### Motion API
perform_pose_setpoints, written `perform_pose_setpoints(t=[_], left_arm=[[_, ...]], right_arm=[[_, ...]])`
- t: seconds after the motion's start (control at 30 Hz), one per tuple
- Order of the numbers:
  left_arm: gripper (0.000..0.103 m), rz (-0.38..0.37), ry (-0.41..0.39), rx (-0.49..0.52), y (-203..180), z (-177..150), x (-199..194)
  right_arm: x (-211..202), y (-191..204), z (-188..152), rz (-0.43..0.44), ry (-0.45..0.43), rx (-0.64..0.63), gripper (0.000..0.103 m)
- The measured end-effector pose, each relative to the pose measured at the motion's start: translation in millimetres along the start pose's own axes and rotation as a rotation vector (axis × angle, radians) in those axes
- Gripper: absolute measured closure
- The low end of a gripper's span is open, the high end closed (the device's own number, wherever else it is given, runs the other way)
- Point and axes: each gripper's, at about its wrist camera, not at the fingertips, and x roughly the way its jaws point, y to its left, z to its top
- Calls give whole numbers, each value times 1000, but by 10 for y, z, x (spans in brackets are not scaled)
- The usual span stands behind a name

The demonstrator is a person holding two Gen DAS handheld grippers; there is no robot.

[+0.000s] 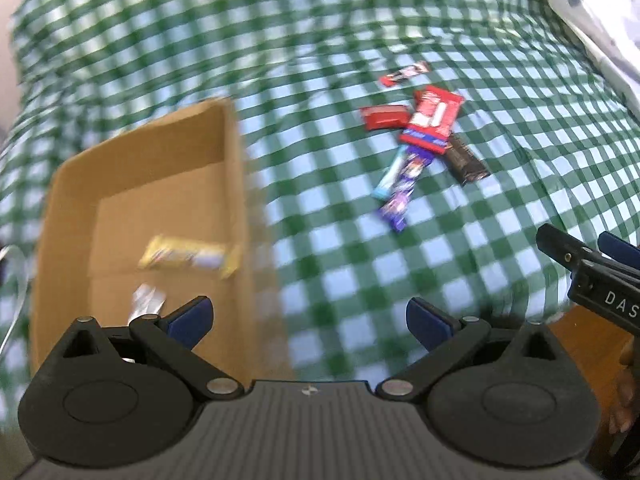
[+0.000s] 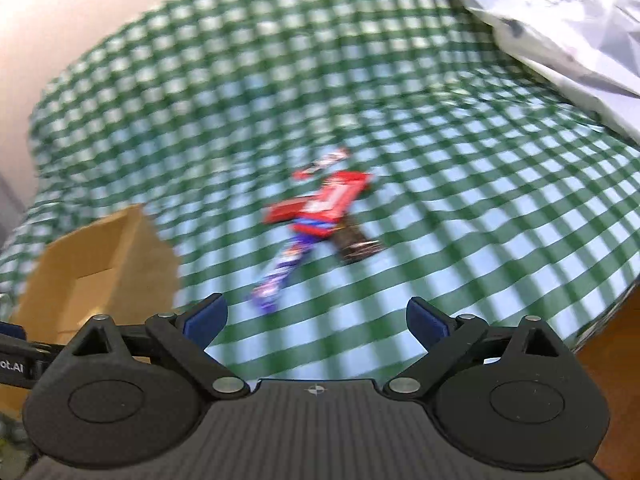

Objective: Organize snacks
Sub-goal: 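Reach both tools to the snack pile and grasp the dark chocolate bar with the right tool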

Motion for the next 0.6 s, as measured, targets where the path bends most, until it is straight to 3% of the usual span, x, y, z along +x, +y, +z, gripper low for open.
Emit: perform_pose_setpoints(t=[0.2, 0.33, 0.53, 0.6], left_arm=[[0, 16, 57, 92, -399, 625, 965], [0, 48, 109, 179, -608, 807, 1511], [0, 7, 185, 230, -696, 964, 2051], [0, -18, 198, 215, -694, 1041, 2149]], right_arm=[[840, -310, 275, -67, 61, -27, 7], [1454, -312, 392, -76, 116, -109, 7], [2262, -267, 447, -84, 195, -218, 7], [2406, -252, 482, -78, 186, -243, 1]])
